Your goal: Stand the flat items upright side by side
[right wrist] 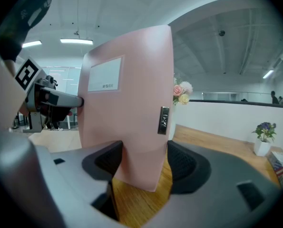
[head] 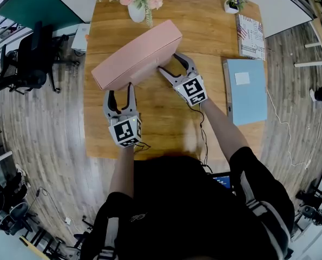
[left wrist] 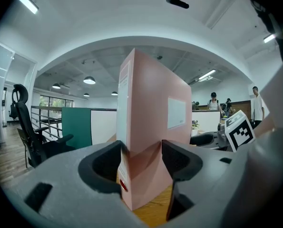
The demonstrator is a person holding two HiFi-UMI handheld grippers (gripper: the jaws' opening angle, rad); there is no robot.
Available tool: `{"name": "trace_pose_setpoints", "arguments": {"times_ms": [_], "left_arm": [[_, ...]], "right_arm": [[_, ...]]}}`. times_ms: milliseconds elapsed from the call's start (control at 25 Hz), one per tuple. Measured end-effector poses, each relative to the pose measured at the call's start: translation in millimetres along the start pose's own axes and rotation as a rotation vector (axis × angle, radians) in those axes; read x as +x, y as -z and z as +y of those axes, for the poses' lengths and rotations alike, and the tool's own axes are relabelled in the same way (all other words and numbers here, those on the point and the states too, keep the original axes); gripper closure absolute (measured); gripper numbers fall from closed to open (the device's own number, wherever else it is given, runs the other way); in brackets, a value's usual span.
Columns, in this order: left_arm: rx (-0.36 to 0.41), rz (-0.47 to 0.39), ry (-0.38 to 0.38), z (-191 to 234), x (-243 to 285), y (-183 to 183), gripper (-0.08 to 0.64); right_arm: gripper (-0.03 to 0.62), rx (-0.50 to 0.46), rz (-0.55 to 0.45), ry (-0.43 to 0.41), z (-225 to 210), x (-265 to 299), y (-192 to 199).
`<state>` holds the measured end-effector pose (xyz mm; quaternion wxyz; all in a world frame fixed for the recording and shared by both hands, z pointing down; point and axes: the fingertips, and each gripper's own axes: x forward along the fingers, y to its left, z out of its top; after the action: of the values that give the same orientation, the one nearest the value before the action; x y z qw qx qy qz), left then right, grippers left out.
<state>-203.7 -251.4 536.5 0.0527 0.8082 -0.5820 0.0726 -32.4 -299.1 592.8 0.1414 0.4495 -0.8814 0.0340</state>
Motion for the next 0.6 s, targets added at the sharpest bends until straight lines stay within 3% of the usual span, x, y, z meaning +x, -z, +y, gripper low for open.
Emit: {"name": "trace_pose_setpoints", "arguments": {"times_ms": [600], "left_arm": [[-0.037, 0.033, 0.013, -0.4, -12.3, 4.8, 0.228]], "right_arm": [[0.275, 0.065, 0.013, 0.059, -6.7, -15.7, 9.6]]}}
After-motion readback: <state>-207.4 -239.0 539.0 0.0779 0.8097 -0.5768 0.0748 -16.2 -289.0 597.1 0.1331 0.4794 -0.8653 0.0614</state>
